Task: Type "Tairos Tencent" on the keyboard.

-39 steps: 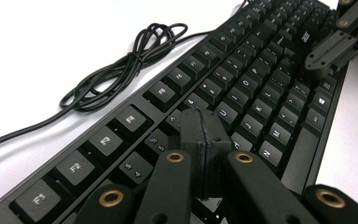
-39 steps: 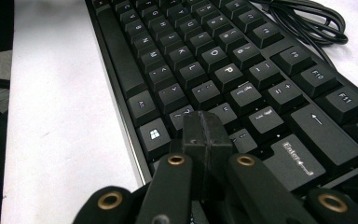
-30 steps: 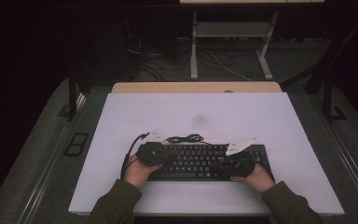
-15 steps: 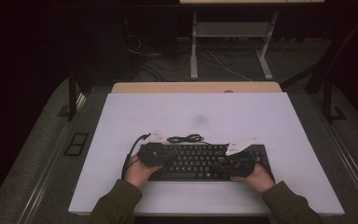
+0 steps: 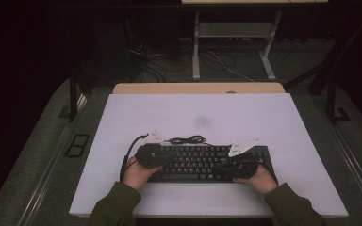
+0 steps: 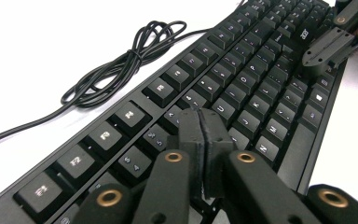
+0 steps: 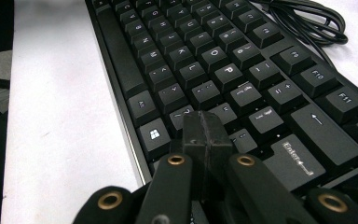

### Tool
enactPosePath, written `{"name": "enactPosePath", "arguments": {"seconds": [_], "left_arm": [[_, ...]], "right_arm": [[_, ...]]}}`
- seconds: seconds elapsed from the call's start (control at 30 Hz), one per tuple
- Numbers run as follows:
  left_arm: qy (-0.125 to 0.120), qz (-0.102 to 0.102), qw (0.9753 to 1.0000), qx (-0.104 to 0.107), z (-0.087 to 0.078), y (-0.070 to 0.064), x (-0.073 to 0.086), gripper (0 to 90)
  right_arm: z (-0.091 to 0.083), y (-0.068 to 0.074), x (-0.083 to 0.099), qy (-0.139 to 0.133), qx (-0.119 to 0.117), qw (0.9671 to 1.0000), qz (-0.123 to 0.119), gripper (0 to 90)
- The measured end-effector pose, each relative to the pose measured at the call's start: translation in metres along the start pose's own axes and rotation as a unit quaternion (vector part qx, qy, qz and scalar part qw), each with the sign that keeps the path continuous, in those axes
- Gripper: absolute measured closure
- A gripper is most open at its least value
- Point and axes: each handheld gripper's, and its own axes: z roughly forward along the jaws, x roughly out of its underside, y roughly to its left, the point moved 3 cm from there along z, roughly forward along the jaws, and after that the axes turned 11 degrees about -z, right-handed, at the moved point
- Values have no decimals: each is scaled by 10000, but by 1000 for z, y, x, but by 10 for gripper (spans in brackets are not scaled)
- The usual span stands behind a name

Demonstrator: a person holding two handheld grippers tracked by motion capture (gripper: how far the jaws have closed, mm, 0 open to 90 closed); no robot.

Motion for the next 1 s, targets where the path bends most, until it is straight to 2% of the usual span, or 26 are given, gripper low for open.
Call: {"name": "enactPosePath", "arguments": {"seconds": [0.13,0.37,0.77,1.0], "left_arm": [[-39,-28,10000,-7,-5,2,2,815],[-166,44,9998,-88,-18,6,7,634],[-354,-3,9992,-207,-32,11,16,431],[-444,-9,9988,-214,-39,15,23,398]], "right_arm": [[0,0,0,-11,-10,10000,10,896],[0,0,0,-16,-18,10000,21,896],[0,-1,1,-25,-29,10000,35,896],[-1,-1,0,-104,-102,9999,59,896]]}}
